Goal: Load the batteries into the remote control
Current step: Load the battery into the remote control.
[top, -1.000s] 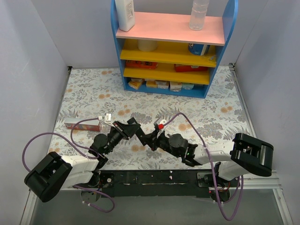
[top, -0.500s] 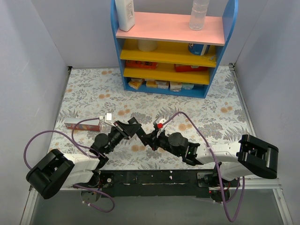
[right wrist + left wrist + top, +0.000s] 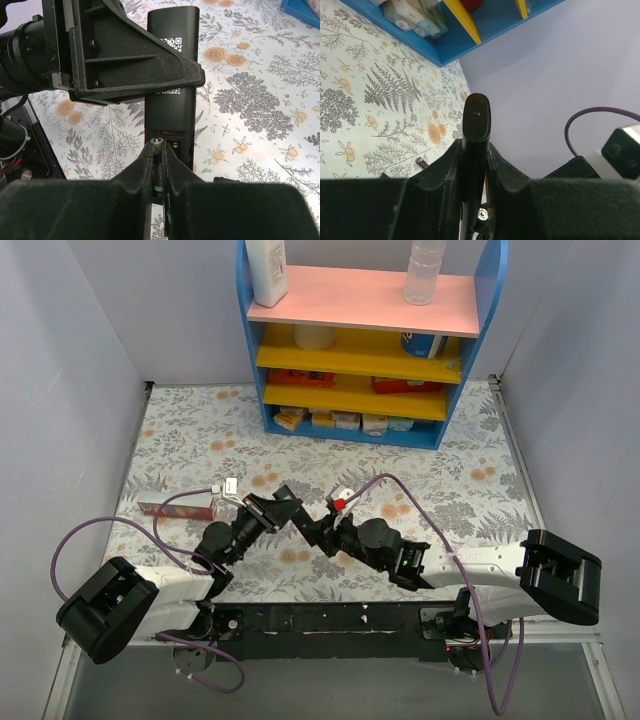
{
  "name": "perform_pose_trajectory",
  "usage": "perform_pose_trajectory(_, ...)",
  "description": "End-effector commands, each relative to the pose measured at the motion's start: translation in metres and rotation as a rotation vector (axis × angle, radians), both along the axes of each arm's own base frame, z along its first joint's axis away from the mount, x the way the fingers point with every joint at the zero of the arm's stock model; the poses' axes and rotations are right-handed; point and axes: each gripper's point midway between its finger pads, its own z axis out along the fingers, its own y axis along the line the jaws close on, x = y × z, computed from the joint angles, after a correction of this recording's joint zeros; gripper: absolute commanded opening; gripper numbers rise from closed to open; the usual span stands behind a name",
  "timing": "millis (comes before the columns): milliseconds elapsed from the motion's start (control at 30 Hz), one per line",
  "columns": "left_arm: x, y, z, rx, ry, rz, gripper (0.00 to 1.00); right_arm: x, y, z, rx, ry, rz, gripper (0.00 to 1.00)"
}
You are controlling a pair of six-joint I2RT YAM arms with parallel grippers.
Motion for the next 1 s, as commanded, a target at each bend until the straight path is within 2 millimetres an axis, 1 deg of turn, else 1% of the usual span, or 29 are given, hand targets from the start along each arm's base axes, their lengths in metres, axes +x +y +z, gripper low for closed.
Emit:
perform_pose_trajectory(0,-0.027,-0.020,0.070,-0.185,-0.118,-0.156,0.00,0.015,-0.003,0.009,-0.010,-0.022,-0.067,0.15)
perform_pose_trajectory(100,-0.024,-0.018,0.062,-0.172,-0.085,-0.138,0.00,0.017,-0.002,0.010,-0.009,-0.029,-0.075,0.15)
perform_pose_trajectory(167,-0.023,-0.017,0.060,-0.173,-0.073,-0.128,0.00,0.020,-0.001,0.013,-0.007,-0.039,-0.078,0.15)
perform_pose_trajectory(533,-0.018,-0.018,0.047,-0.151,-0.007,-0.114,0.00,0.024,0.003,0.013,-0.027,-0.057,-0.060,0.16)
perform_pose_trajectory(567,-0.017,-0.018,0.046,-0.150,-0.004,-0.111,0.00,0.025,0.002,0.011,-0.032,-0.057,-0.063,0.18)
perform_pose_trajectory(633,-0.017,-0.017,0.044,-0.145,0.003,-0.104,0.00,0.026,0.001,0.010,-0.037,-0.058,-0.066,0.18)
perform_pose_trajectory(733,-0.015,-0.015,0.044,-0.147,0.014,-0.088,0.00,0.026,0.000,0.010,-0.033,-0.055,-0.065,0.19)
perform_pose_trajectory(800,-0.012,-0.012,0.044,-0.158,0.030,-0.068,0.00,0.025,0.000,0.011,-0.028,-0.053,-0.059,0.21)
perform_pose_trajectory(833,-0.010,-0.011,0.040,-0.154,0.047,-0.058,0.00,0.024,0.000,0.012,-0.025,-0.054,-0.058,0.21)
perform_pose_trajectory(867,-0.009,-0.011,0.039,-0.157,0.057,-0.051,0.00,0.024,0.000,0.011,-0.027,-0.054,-0.056,0.23)
perform_pose_trajectory(967,-0.009,-0.011,0.037,-0.166,0.083,-0.051,0.00,0.025,0.000,0.011,-0.029,-0.055,-0.059,0.23)
